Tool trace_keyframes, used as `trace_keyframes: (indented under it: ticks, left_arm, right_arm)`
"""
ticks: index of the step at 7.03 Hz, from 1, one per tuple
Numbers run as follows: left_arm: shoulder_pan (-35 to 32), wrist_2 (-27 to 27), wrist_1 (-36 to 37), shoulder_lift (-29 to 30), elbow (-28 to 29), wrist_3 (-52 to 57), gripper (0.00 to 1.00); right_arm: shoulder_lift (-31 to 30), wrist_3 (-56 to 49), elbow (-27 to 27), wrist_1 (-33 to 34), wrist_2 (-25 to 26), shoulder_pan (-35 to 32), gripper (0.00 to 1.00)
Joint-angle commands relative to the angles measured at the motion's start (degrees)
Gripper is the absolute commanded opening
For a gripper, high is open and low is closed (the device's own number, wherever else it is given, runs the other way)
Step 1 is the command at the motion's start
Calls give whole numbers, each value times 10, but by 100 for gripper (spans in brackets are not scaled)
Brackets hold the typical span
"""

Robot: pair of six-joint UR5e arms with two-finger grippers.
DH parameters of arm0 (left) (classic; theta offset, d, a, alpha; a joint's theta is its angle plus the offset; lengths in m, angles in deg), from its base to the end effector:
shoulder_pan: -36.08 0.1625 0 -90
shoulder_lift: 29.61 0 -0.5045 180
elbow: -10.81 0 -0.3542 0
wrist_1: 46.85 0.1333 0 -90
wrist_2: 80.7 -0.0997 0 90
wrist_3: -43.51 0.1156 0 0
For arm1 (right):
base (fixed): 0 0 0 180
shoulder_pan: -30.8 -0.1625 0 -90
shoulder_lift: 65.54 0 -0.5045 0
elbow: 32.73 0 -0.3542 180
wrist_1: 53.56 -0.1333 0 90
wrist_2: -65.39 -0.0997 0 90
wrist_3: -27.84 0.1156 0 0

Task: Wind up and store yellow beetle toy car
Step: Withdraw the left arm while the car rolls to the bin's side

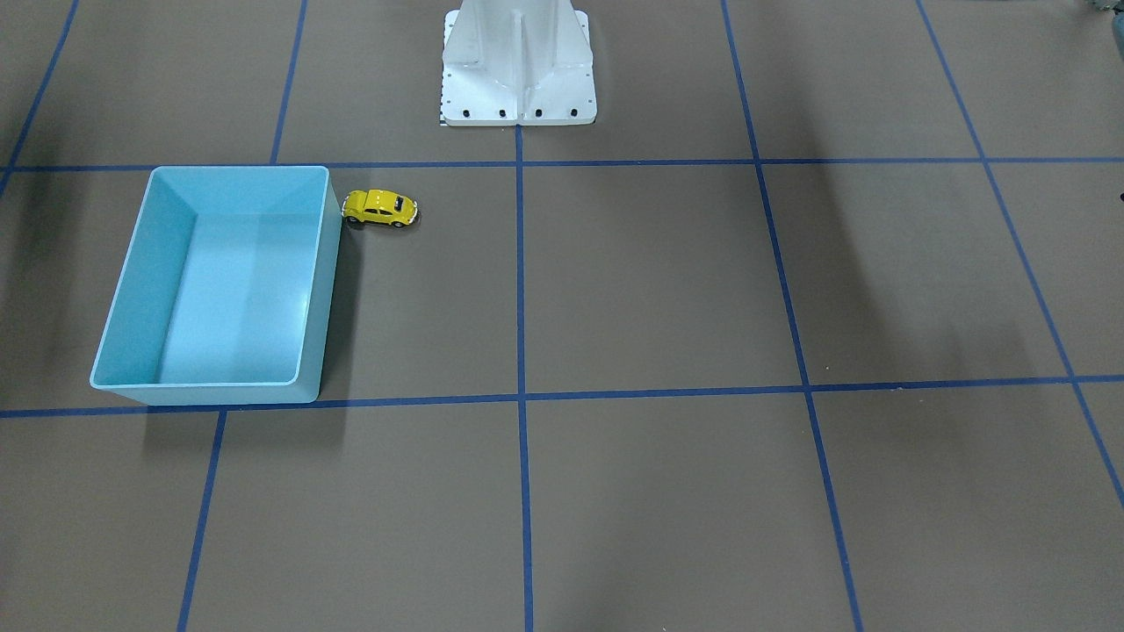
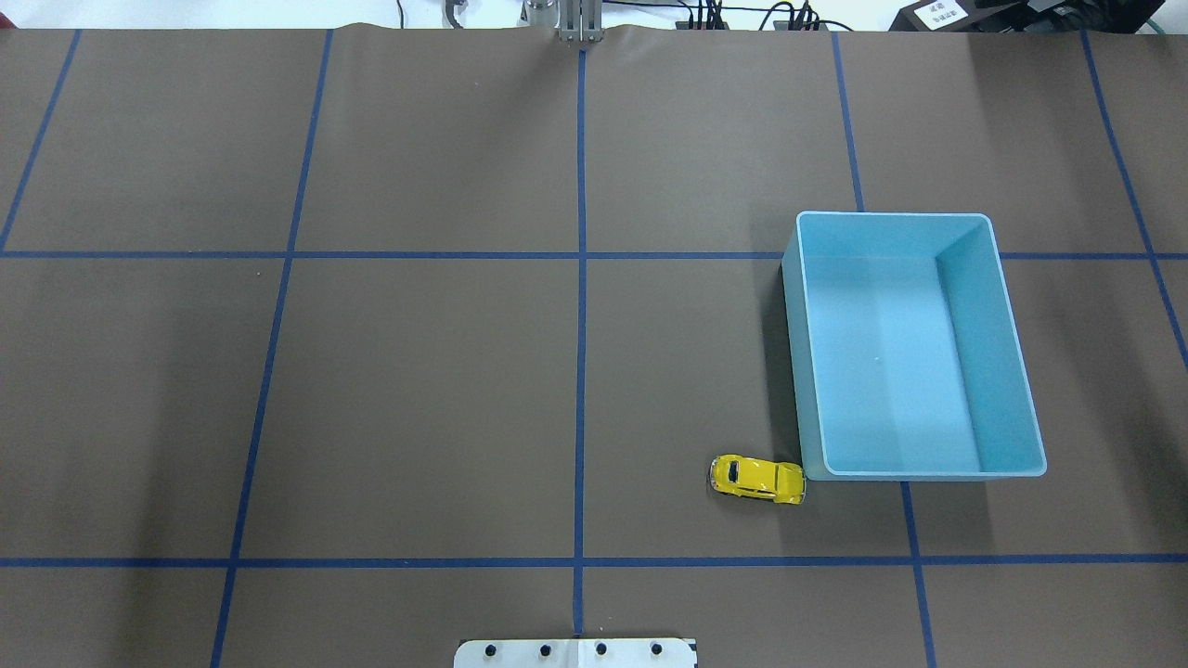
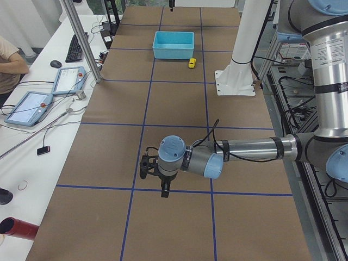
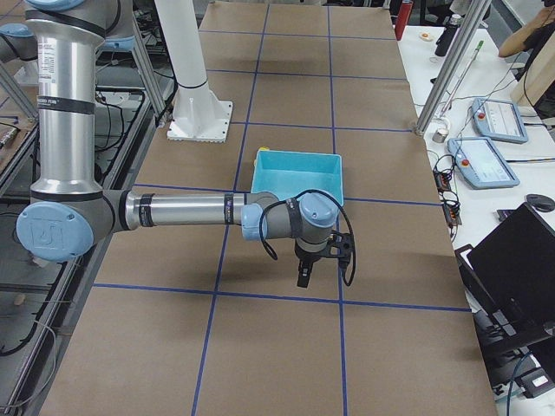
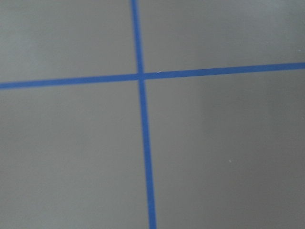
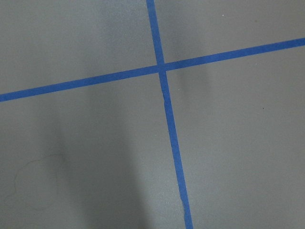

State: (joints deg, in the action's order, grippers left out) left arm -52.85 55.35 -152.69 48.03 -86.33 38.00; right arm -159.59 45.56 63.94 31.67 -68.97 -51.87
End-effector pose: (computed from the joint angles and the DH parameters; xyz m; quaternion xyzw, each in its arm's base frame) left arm -0.0434 -0.3584 0.7480 0.0627 0.3937 0.0007 0.9171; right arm -0.0025 -0.4309 0.7187 -0.0234 -0.3807 0.0594 0.9225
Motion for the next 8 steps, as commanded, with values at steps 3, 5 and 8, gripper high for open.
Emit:
trace_keyframes:
  ticks: [3,5,8]
  left_arm:
    - [-32,-34,114,65,27,111,100]
    - [-32,-34,114,73,26,50,100]
    - [-32,26,106,75,16,9,100]
  right_arm:
    - [-31,5,148,-40,19,89,100]
    - [-26,6,228,-38,33,179,100]
    - [79,-13,312,80,29,231,100]
